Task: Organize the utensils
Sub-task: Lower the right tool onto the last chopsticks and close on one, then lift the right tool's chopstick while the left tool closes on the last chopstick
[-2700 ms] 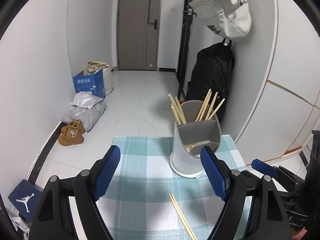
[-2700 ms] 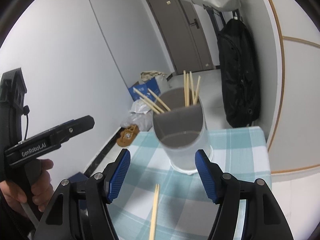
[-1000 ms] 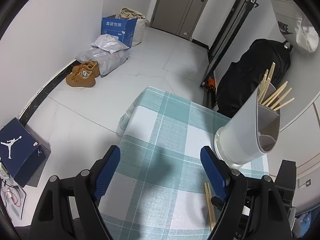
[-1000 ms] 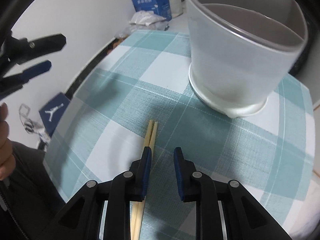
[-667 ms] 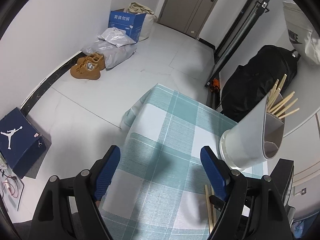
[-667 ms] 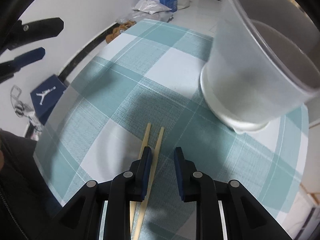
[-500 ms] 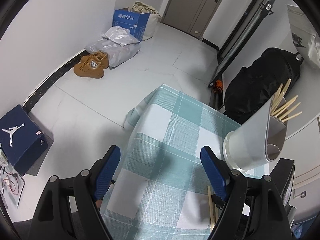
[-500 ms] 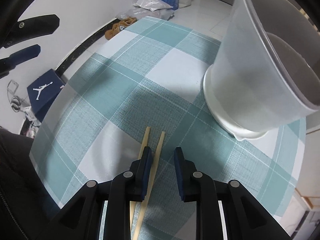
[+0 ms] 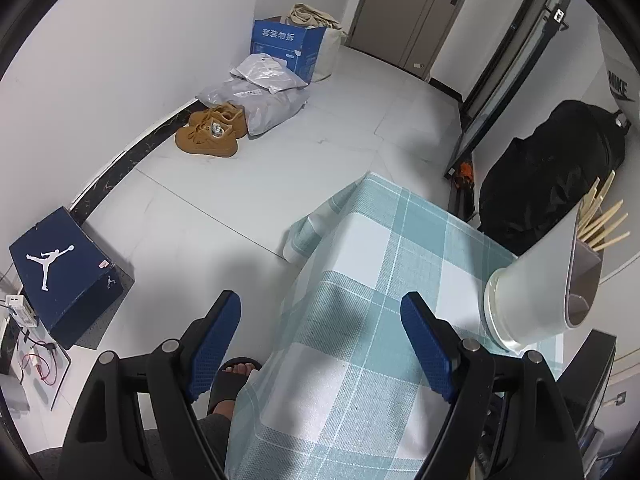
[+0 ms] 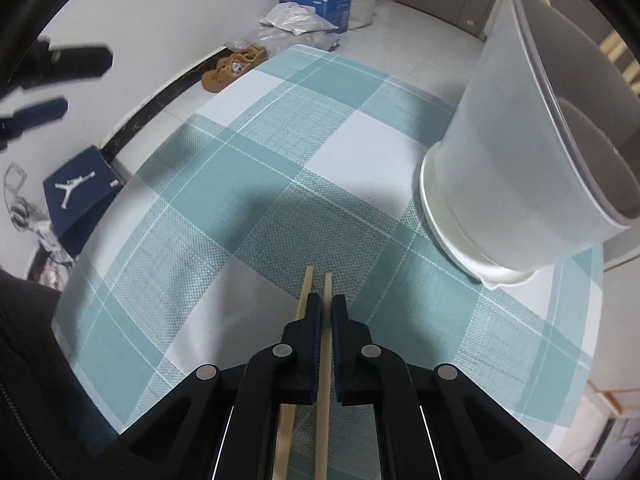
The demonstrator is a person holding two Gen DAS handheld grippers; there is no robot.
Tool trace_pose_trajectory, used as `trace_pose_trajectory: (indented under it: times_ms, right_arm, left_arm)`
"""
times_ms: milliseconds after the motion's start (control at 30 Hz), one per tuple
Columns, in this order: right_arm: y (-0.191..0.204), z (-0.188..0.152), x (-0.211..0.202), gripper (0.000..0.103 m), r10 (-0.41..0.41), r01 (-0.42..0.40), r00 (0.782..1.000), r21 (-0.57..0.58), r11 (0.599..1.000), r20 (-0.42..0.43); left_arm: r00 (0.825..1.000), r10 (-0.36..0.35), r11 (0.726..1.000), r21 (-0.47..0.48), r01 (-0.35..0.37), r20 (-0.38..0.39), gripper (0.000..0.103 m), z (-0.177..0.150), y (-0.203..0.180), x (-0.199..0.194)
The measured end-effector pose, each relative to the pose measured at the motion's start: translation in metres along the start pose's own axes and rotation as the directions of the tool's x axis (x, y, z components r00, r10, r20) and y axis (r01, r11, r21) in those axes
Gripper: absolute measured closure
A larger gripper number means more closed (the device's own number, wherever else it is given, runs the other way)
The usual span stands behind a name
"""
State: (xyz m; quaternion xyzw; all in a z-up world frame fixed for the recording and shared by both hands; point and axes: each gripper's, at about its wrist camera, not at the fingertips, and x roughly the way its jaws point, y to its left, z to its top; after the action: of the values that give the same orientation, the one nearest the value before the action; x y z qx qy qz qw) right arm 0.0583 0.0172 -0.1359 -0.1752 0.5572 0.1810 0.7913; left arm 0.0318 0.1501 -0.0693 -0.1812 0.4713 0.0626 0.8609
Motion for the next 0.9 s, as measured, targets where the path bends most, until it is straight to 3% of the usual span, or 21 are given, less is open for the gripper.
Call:
trace_pose_trajectory:
  times_ms: [100, 467, 567, 700, 900]
  right_arm:
    - [-0.014, 0.0, -0.003, 0.099, 0.042, -0.043, 0.999, 0.056, 0.998, 0.009]
    - [-0.06, -0.017, -0.061, 0.099, 0.11, -0.16, 0.97, 0.23, 0.96, 0.215]
    - [-0.079, -0.029, -0.076, 0.099, 0.132, -0.21, 0.955, 0.291, 0.933, 0.265]
    - [-0.11, -0.048, -0.088, 0.099, 0.15, -0.285, 0.93, 0.397, 0.872, 0.336]
    - [-0.162, -0.084, -0.099, 0.099, 0.155, -0.379, 0.89, 0.51, 0.772, 0.428]
  left_arm:
    - [1.0, -0.001, 1.0, 0.019, 0.001, -0.01, 0.024, -0.004, -0.002, 0.0]
    - [0.993, -0.043, 0.992, 0.109, 0.056, -0.113, 0.024, -0.02, -0.029, 0.015]
    - [0.985, -0.061, 0.985, 0.152, 0.087, -0.163, 0.024, -0.029, -0.042, 0.02]
    - [0.962, -0.102, 0.967, 0.203, 0.156, -0.255, 0.024, -0.043, -0.061, 0.026]
    - [0.94, -0.079, 0.938, 0.295, 0.182, -0.331, 0.024, -0.065, -0.09, 0.031]
